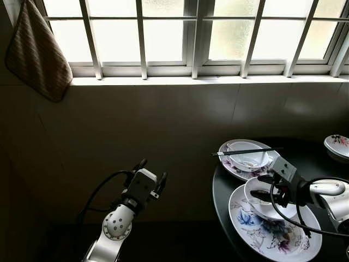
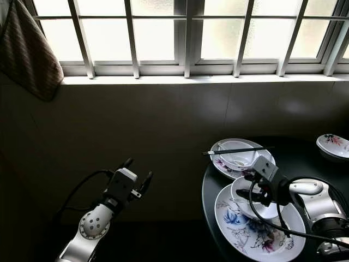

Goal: Kitchen organization

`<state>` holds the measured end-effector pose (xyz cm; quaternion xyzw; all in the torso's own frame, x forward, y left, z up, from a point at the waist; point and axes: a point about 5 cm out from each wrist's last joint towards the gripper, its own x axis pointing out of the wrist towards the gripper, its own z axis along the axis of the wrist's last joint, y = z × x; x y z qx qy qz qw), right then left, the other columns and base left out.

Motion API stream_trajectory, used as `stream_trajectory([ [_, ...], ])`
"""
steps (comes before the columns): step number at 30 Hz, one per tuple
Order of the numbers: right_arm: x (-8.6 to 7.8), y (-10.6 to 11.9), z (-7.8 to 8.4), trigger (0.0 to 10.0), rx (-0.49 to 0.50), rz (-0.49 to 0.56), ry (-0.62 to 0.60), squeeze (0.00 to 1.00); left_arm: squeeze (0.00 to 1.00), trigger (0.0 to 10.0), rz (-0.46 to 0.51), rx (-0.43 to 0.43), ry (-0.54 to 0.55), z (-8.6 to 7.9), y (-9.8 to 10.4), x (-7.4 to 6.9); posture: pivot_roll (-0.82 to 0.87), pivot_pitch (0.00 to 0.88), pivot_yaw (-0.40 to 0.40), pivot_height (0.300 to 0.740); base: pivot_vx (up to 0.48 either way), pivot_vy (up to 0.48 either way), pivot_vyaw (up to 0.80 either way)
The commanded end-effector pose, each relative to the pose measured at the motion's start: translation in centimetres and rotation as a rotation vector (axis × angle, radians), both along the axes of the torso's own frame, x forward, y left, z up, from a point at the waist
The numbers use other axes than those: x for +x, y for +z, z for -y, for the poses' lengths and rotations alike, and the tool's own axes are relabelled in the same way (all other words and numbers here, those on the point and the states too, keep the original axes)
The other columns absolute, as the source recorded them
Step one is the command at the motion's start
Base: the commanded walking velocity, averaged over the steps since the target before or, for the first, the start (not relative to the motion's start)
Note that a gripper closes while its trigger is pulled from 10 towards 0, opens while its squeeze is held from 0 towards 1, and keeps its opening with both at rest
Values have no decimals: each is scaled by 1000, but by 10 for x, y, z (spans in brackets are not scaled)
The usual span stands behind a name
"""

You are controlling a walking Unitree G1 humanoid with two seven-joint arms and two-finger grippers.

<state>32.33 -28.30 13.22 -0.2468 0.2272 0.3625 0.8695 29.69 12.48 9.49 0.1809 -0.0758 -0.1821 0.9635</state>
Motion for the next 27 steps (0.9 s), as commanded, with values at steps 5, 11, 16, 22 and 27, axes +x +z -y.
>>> stream_trajectory([
  [5,-2,-3,1,10000,-55,-42,75,0,0,10000,11,5,5,-1,2,0,-91,0,-37,740,0,0,0],
  [11,-2,3,9,10000,-98,-37,79,0,0,10000,8,9,5,-2,1,0,-98,0,-38,740,0,0,0],
  [16,0,6,12,10000,-114,-22,62,0,0,10000,9,5,4,0,1,0,-98,0,-39,740,0,0,0],
  [22,6,14,15,10000,-104,16,18,0,0,10000,6,5,3,0,0,0,-96,0,-39,740,0,0,0],
  [27,2,21,18,10000,-142,17,98,0,0,10000,7,5,3,0,0,0,-96,0,-37,740,0,0,0],
])
